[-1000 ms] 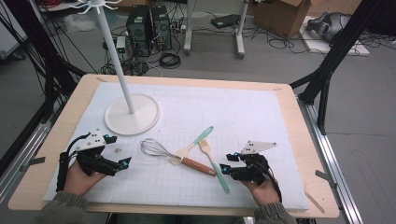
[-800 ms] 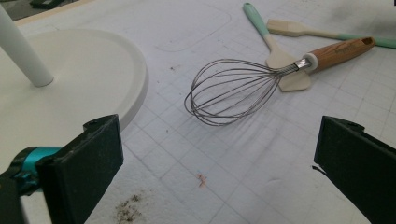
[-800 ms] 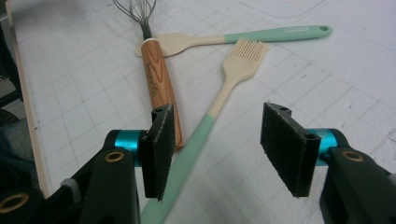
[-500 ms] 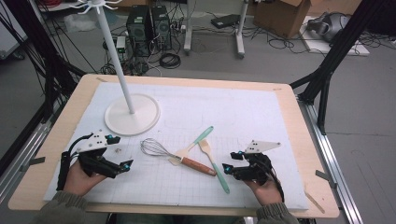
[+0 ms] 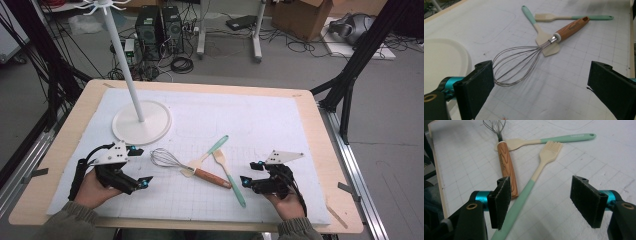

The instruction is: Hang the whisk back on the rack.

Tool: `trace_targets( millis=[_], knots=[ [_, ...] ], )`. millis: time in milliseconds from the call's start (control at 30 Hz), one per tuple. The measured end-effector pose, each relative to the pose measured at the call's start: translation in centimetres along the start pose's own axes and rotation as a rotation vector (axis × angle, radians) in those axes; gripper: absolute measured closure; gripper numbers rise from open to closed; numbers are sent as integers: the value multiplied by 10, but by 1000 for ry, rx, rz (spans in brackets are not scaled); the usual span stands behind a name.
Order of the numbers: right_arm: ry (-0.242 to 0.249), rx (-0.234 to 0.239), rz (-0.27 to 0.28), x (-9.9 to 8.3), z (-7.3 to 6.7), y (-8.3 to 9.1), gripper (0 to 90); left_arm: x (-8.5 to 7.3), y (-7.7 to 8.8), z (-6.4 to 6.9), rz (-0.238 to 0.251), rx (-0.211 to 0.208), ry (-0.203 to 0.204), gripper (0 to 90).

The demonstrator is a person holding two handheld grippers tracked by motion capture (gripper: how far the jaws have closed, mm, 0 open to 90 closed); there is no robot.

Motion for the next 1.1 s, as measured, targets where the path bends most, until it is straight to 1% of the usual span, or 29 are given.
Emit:
trace_targets(
  millis=[100,167,200,367,400,433,467,533,667,867,1033,1100],
  knots=[
    [2,2,3,0,0,1,320,1,-6,-1,-18,-27,-11,108],
    [9,6,4,0,-1,1,320,3,-9,-1,-38,-45,-30,113],
    [8,6,3,0,-1,2,320,4,-12,0,-37,-60,-32,122],
    [3,8,0,-1,-1,1,318,8,-20,0,-52,-102,-58,149],
    [6,8,1,-1,-1,1,317,9,-22,1,-45,-108,-54,157],
    [9,7,3,-1,-1,1,317,9,-22,0,-58,-112,-67,166],
    [7,10,-2,-2,-2,1,317,10,-23,0,-58,-116,-72,172],
    [5,10,-10,-2,-3,0,317,11,-24,0,-63,-126,-73,184],
    [14,16,-5,-1,-4,-2,318,16,-25,1,-68,-133,-88,214],
    [17,23,-10,0,-5,-3,317,25,-26,-1,-88,-130,-113,235],
    [19,25,-2,2,-6,-3,317,33,-27,-2,-111,-139,-122,263],
    [19,26,-1,2,-6,-3,317,37,-28,-2,-115,-137,-117,268]
  ],
)
Point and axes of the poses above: each handheld gripper's, and its own axes: y roughly backward along the jaws, x roughly out of its top, z roughly to its right, the point moved 8 cm from there along -y, roughly forward along the jaws, and after that the axes turned 15 degrees about -x, right-handed, at the moved point
